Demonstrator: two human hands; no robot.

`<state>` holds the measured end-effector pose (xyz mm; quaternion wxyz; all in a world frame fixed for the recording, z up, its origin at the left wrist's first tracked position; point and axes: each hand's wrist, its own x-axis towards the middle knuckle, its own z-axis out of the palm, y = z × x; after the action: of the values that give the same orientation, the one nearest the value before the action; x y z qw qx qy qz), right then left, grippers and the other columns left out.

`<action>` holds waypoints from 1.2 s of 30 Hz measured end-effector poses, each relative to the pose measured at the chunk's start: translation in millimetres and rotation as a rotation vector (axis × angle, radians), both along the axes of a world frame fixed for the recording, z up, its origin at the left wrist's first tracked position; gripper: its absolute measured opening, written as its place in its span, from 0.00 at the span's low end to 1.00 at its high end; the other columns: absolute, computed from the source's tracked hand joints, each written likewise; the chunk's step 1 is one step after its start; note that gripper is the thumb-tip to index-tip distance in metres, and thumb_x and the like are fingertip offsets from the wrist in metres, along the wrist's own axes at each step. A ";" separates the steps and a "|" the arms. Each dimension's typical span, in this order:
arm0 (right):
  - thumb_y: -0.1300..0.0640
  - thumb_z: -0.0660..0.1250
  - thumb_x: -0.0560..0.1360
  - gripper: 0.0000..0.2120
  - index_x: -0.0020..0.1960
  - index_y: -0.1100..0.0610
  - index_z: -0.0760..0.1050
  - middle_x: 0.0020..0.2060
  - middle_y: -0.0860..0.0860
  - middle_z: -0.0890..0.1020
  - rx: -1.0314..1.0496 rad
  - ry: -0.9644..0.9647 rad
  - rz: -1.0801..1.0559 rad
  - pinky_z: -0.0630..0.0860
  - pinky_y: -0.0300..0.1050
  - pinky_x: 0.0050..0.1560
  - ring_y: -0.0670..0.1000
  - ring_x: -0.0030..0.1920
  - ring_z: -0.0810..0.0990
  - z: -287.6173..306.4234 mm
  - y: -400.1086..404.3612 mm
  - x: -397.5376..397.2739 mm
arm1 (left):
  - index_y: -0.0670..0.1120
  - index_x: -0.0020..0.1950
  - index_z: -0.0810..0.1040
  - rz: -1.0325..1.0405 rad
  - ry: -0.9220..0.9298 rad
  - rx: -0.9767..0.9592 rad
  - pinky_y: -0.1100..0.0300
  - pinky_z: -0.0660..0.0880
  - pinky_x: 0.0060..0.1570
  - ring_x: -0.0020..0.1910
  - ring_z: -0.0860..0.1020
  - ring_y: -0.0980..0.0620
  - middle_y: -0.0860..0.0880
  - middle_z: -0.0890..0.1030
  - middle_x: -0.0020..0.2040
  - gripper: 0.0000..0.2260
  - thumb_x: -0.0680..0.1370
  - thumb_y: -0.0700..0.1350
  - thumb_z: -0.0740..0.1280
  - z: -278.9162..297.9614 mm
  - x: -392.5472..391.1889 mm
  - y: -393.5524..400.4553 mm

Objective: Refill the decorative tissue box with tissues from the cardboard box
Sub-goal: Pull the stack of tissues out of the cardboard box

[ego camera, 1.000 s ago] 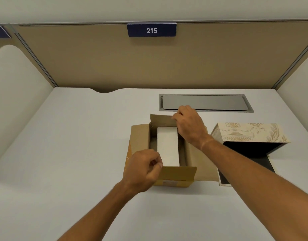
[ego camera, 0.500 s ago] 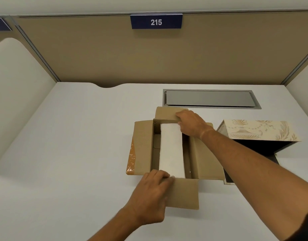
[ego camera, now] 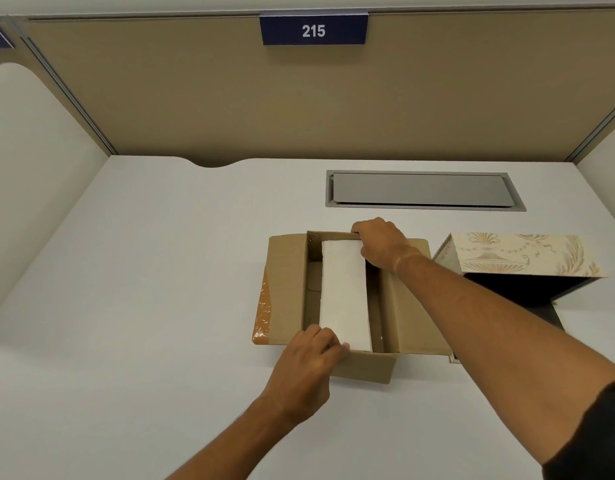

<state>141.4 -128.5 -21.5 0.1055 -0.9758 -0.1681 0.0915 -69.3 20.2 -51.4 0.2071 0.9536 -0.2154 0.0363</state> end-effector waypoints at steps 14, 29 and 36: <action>0.61 0.65 0.75 0.16 0.63 0.57 0.73 0.59 0.54 0.77 0.449 -0.234 -0.277 0.68 0.38 0.55 0.53 0.59 0.74 -13.2 16.3 -55.5 | 0.50 0.65 0.72 0.238 0.034 -0.171 0.57 0.66 0.62 0.65 0.67 0.50 0.48 0.71 0.66 0.26 0.69 0.55 0.69 20.4 30.7 15.2; 0.46 0.68 0.74 0.31 0.70 0.60 0.61 0.66 0.57 0.72 0.760 0.384 -0.788 0.74 0.56 0.64 0.59 0.65 0.73 -39.8 40.5 -63.7 | 0.49 0.75 0.47 0.548 0.288 -0.144 0.49 0.59 0.70 0.75 0.53 0.44 0.47 0.51 0.77 0.42 0.68 0.44 0.70 -20.9 99.4 16.8; 0.43 0.70 0.72 0.32 0.67 0.60 0.65 0.63 0.58 0.74 0.731 0.393 -0.830 0.76 0.56 0.61 0.59 0.62 0.74 -41.2 44.0 -55.8 | 0.47 0.75 0.47 0.556 0.290 -0.203 0.49 0.58 0.70 0.75 0.53 0.44 0.47 0.51 0.78 0.40 0.70 0.42 0.68 -20.7 100.7 14.0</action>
<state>85.6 -84.5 -62.7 0.4913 -0.8251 0.2300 0.1577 31.4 34.2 -72.0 0.3116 0.9457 0.0898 -0.0234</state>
